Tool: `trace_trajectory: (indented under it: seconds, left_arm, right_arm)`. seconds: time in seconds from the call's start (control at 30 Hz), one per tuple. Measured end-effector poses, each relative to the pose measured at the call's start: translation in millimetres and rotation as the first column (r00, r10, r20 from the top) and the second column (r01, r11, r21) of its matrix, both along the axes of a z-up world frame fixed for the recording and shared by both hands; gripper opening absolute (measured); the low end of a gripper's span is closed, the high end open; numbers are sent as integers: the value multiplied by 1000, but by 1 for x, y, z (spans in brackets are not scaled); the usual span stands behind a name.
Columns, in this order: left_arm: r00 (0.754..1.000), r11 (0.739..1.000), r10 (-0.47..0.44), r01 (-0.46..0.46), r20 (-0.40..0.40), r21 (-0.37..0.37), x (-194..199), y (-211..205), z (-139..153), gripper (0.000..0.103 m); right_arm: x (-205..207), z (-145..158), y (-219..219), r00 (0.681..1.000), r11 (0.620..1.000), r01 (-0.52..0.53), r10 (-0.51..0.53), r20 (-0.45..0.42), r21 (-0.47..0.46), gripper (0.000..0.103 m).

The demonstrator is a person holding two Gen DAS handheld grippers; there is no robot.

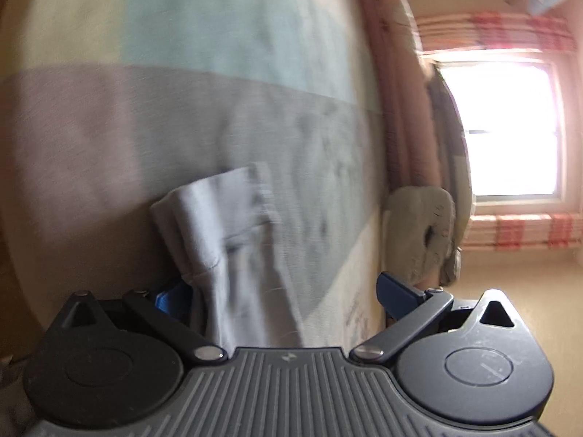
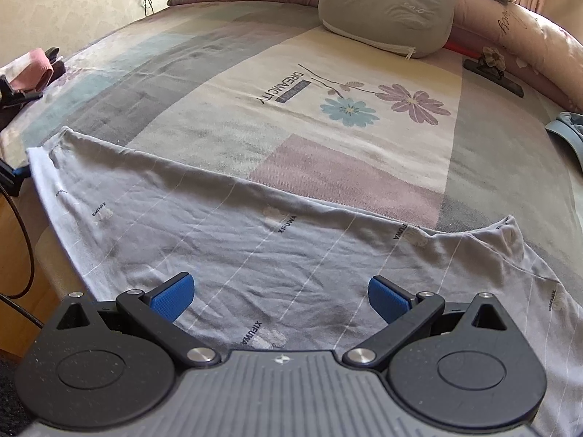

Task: Fold clothes
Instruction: 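Close the left gripper on the trouser leg cuff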

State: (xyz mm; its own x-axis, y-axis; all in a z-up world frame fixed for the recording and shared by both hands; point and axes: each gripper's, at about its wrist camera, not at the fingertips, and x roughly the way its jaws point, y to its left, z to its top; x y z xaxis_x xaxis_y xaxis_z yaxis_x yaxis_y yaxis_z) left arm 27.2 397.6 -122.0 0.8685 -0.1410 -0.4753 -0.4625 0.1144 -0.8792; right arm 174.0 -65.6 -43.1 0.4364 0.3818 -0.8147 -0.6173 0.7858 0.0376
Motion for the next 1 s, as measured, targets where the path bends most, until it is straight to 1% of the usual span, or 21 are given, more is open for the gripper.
trace_trajectory:
  seconds: [0.1, 0.13, 0.2, 0.23, 0.3, 0.33, 0.4, 0.43, 0.53, 0.63, 0.73, 0.9, 1.0]
  left_arm:
    - [1000, 1000, 13, -14, 3, 23, -5, 1, 0, 102]
    - [1000, 999, 21, -21, 0, 48, -5, 2, 2, 102]
    - [999, 991, 31, -30, -6, 133, -5, 6, 7, 102]
    - [1000, 989, 29, -28, 0, 148, -4, 9, 7, 102]
    - [1000, 991, 26, -27, 10, 129, -4, 11, 7, 102]
    - [1000, 994, 21, -23, 23, 107, -5, 11, 7, 102]
    - [997, 1000, 2, -5, 80, 30, -7, 8, 2, 102]
    - [995, 1000, -5, 3, 102, 16, -7, 5, 1, 102]
    - [993, 999, -34, 31, 111, 25, -4, 3, 1, 102]
    - [995, 998, -61, 59, 83, 25, 3, 5, 2, 102]
    - [996, 998, -56, 55, 65, 26, 5, 6, 2, 102]
    - [994, 991, -109, 107, 10, 82, 14, 1, 6, 102]
    - [994, 991, -106, 105, 8, 83, 14, 1, 7, 102]
  right_arm:
    - [0, 0, -1, 1000, 1000, 6, -6, -1, 0, 103]
    - [1, 0, 0, 1000, 1000, 9, -9, -3, 1, 103]
    - [1, 0, 1, 1000, 1000, 6, -6, -2, 2, 103]
    - [1, 0, 2, 1000, 1000, 1, -1, 0, 4, 103]
    - [0, -1, 5, 1000, 1000, -12, 12, -1, 0, 103]
    - [0, -1, 6, 1000, 1000, -19, 19, -2, -3, 103]
    - [-1, -1, 8, 1000, 1000, -27, 27, -2, -3, 103]
    - [-1, -1, 9, 1000, 1000, -30, 30, -1, -2, 103]
    - [1, -1, 11, 1000, 1000, -29, 29, -5, -1, 103]
    - [1, -1, 12, 1000, 1000, -31, 31, -5, -3, 103]
    - [1, -2, 12, 1000, 1000, -28, 28, -7, -3, 103]
    - [2, -3, 13, 1000, 1000, -19, 19, -13, 3, 103]
    - [2, -5, 13, 1000, 1000, -21, 21, -19, 5, 103]
